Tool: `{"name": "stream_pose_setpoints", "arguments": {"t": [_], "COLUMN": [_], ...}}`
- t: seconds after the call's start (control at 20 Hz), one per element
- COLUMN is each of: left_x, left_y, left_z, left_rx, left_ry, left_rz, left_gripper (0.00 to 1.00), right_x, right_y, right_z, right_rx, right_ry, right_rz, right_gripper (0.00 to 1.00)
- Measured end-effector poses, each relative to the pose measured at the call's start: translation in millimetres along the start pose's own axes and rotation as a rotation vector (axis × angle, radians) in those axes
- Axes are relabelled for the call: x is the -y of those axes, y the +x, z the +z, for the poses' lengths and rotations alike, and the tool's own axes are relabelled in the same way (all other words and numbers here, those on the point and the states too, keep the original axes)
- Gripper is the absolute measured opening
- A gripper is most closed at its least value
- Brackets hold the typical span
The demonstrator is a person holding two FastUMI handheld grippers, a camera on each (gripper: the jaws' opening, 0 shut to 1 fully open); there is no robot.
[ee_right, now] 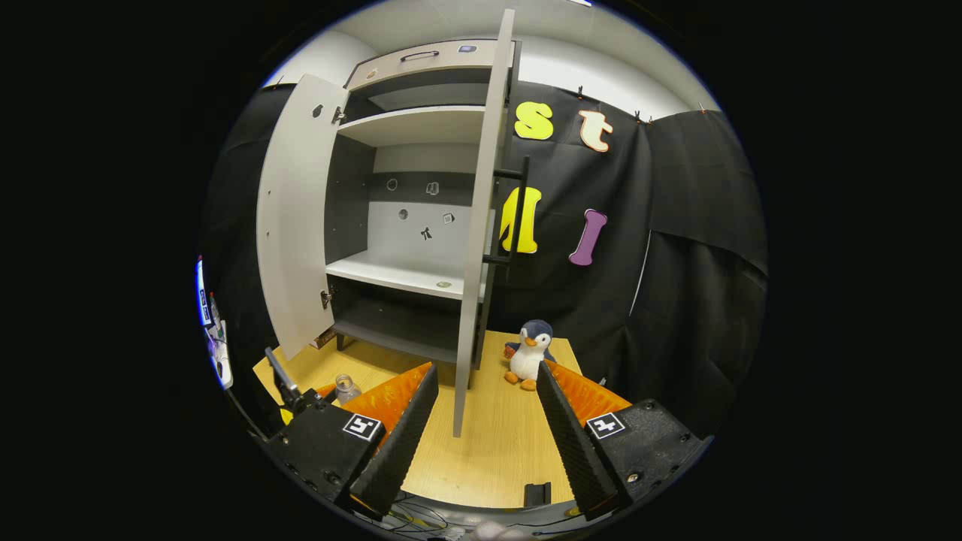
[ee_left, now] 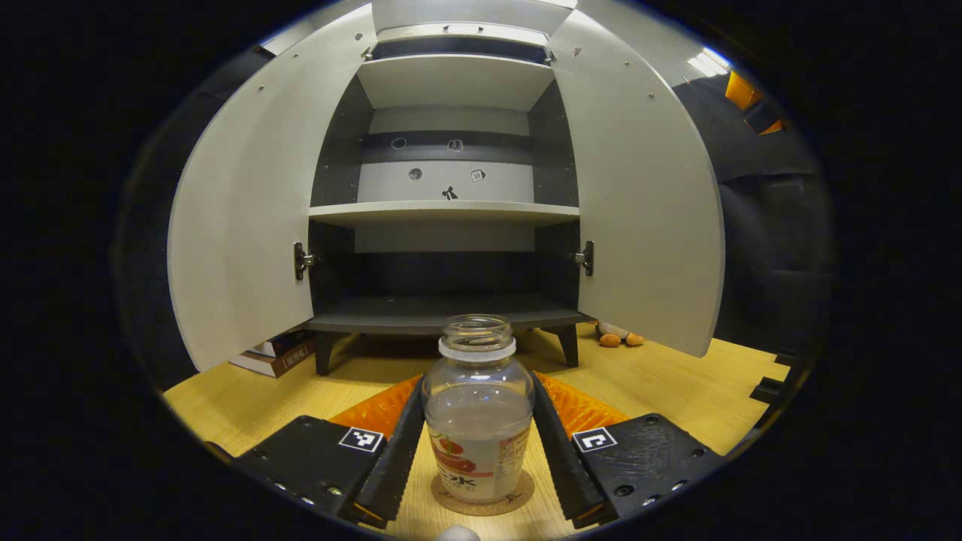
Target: Grasp the bottle in the cabinet with the left hand and place it on the coaster, then close the right door with the right hand and the left door with the left hand.
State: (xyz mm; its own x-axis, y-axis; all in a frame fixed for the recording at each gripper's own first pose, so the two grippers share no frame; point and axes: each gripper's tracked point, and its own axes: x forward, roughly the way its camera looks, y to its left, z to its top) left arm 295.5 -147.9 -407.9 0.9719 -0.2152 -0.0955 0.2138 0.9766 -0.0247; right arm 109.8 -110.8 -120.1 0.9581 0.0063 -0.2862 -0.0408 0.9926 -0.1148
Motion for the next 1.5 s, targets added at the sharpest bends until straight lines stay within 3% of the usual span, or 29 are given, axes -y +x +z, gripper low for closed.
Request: {"name": "stream_pose_setpoints", "arguments": {"t": [0.15, 0.25, 0.35, 0.45, 1.0, 1.3, 1.5], "left_x": [2.7, 5.9, 1.4, -9.5, -35.2, -98.7, -132.8], "left_y": [1.9, -0.1, -1.4, -2.9, -38.8, -89.5, -138.2], "left_z": [0.7, 12.6, 17.8, 32.9, 226.5, 309.5, 323.6], "left_rx": [-0.018, 0.004, -0.003, -0.003, 0.116, 0.152, 0.138], "left_ry": [-0.008, -0.007, 0.019, 0.037, -0.001, 0.018, 0.006], "left_rz": [-0.018, -0.029, -0.014, 0.019, 0.0, 0.14, 0.189], "left_gripper": [0.78, 0.85, 0.96, 0.96, 0.96, 0.96, 0.95], "right_x": [0.4, 1.6, 0.7, -0.1, 0.9, -13.9, -30.8], "right_y": [0.9, 0.2, -1.5, -4.6, -34.0, -50.1, -60.3], "right_z": [0.3, 1.7, 1.0, 5.7, 66.3, 80.7, 77.6], "right_rx": [-0.002, 0.003, 0.005, 0.019, 0.198, 0.259, 0.263], "right_ry": [0.012, 0.014, 0.022, 0.033, 0.109, 0.124, 0.125], "right_rz": [-0.001, -0.006, -0.006, -0.005, -0.038, -0.041, -0.036], "right_gripper": [0.82, 0.82, 0.82, 0.81, 0.82, 0.82, 0.82]}}
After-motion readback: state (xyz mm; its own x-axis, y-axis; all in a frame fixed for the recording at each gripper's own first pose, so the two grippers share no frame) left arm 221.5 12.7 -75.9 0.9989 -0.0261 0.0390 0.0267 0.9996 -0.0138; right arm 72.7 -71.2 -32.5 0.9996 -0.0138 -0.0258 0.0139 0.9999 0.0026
